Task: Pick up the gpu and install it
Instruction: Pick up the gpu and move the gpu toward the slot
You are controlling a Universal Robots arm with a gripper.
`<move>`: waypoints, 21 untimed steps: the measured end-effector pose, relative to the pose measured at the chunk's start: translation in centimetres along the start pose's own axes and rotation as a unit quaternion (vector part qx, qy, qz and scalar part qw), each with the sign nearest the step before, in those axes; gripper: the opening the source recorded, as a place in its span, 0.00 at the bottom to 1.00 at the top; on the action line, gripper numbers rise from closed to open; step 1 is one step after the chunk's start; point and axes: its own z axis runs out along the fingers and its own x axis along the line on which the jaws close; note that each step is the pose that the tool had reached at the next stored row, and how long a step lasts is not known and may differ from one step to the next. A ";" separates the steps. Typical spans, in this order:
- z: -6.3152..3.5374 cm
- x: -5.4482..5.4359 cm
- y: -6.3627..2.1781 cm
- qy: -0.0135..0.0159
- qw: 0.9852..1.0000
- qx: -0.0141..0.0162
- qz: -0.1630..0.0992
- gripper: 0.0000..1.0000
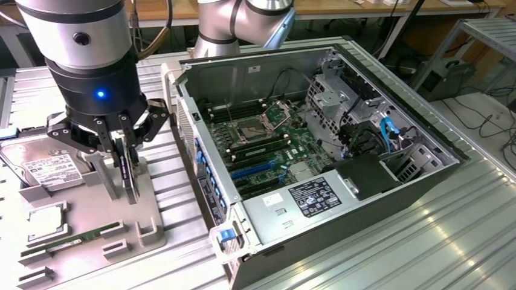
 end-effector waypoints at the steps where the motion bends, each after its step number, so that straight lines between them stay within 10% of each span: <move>1: -0.04 0.0 0.00 0.000 1.000 0.000 0.000 0.27; 21: -1.11 0.0 0.03 0.000 1.000 0.000 0.000 0.27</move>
